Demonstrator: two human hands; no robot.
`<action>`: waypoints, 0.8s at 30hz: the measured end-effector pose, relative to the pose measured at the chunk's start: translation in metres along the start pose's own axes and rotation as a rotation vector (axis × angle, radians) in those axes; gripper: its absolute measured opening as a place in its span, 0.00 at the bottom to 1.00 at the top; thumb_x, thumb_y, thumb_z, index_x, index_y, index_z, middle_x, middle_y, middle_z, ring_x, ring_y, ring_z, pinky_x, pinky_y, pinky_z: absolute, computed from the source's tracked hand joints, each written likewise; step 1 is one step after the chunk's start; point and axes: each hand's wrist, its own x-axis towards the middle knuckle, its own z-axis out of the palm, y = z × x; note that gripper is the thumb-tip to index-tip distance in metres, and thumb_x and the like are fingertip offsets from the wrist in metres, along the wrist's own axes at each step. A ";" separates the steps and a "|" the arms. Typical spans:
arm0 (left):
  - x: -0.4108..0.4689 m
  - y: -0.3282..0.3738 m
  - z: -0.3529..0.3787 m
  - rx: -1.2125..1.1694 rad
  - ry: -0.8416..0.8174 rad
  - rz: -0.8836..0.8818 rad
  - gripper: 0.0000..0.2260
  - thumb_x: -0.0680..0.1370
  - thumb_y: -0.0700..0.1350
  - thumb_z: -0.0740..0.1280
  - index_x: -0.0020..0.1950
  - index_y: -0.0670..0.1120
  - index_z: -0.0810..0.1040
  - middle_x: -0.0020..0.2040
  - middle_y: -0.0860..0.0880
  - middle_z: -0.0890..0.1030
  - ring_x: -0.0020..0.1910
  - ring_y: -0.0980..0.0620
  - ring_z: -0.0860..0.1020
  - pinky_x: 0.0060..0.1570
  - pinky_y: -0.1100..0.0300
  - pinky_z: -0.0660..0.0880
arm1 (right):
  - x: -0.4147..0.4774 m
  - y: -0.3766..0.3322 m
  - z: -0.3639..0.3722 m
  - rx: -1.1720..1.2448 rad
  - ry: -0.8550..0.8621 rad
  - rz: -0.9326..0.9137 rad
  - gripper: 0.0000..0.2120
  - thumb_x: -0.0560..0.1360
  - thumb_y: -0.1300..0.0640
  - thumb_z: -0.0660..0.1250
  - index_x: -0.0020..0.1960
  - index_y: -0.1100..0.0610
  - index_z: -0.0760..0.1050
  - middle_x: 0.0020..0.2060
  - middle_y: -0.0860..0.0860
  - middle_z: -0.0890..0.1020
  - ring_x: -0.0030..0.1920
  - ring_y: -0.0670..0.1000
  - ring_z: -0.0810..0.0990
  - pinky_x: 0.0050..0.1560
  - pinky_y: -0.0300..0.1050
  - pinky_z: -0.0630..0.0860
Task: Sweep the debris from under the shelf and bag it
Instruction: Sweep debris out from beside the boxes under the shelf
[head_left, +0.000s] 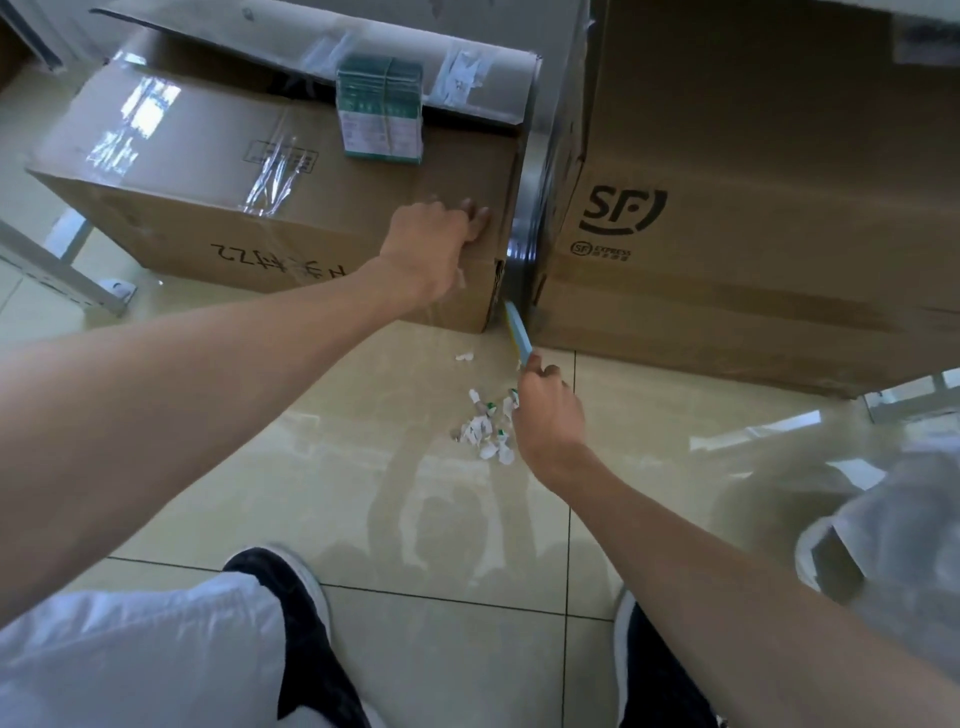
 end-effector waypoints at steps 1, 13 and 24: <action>0.000 0.000 0.001 -0.002 0.004 0.004 0.34 0.79 0.49 0.66 0.80 0.53 0.52 0.79 0.51 0.58 0.74 0.42 0.63 0.64 0.47 0.69 | -0.004 0.001 0.003 -0.001 0.000 0.008 0.30 0.77 0.71 0.59 0.76 0.67 0.52 0.58 0.61 0.74 0.54 0.59 0.79 0.48 0.48 0.75; 0.001 0.008 -0.005 0.002 0.013 0.001 0.33 0.79 0.47 0.67 0.80 0.52 0.54 0.78 0.50 0.59 0.74 0.41 0.64 0.64 0.48 0.69 | -0.038 0.021 -0.004 0.286 0.099 0.139 0.30 0.73 0.74 0.56 0.74 0.62 0.60 0.54 0.60 0.73 0.42 0.56 0.73 0.40 0.45 0.67; 0.001 0.008 -0.007 0.006 -0.003 0.020 0.33 0.78 0.49 0.67 0.80 0.51 0.55 0.78 0.49 0.60 0.73 0.41 0.65 0.64 0.49 0.69 | -0.047 0.025 -0.010 0.849 0.267 0.209 0.22 0.72 0.74 0.56 0.61 0.63 0.77 0.39 0.53 0.80 0.44 0.56 0.81 0.49 0.49 0.80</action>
